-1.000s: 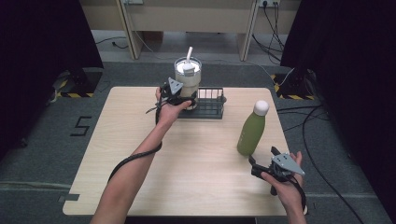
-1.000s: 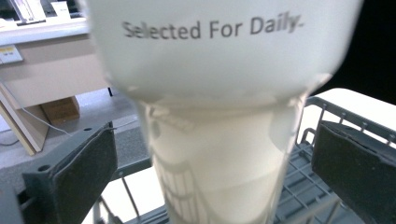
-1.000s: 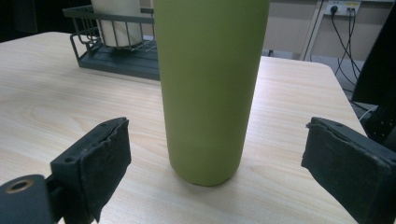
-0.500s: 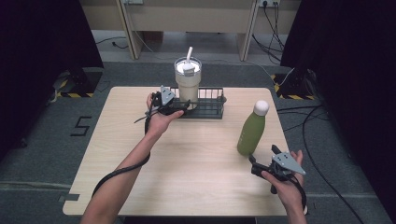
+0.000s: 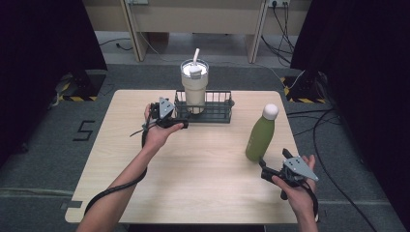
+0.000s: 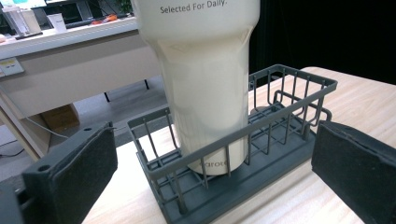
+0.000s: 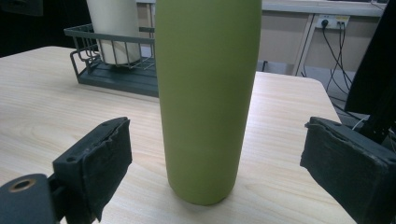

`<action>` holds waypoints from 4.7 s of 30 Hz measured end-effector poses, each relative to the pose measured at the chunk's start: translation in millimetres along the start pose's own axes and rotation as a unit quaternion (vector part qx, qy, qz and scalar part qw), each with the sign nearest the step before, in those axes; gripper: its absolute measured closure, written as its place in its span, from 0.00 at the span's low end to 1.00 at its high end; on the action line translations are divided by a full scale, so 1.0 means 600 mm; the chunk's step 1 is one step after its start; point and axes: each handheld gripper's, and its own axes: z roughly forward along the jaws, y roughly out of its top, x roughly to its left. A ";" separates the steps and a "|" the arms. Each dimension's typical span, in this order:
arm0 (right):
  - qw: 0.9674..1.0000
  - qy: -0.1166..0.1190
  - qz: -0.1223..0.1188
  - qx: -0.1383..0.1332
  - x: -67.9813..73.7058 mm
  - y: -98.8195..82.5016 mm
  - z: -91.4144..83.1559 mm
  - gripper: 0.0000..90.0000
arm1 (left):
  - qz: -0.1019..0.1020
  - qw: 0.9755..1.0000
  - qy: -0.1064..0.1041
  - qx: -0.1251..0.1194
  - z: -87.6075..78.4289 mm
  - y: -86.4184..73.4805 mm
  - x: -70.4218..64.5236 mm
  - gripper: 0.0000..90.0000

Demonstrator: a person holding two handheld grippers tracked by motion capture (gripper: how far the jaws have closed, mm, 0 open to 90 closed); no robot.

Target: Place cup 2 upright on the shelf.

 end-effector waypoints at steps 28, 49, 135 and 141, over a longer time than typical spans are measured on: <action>1.000 0.002 -0.017 -0.010 0.008 0.027 0.010 0.10 | 0.011 1.000 -0.005 -0.001 -0.068 -0.032 -0.006 0.00; 1.000 -0.006 -0.024 -0.003 0.013 0.052 0.064 0.10 | 0.004 1.000 -0.015 -0.003 -0.118 -0.061 -0.017 0.00; 0.999 0.005 -0.027 -0.039 0.038 0.164 0.141 0.23 | -0.009 1.000 0.006 0.002 -0.171 -0.113 -0.009 0.00; 0.999 0.010 -0.025 -0.042 0.044 0.179 0.153 0.23 | -0.010 1.000 0.007 0.001 -0.173 -0.112 -0.008 0.00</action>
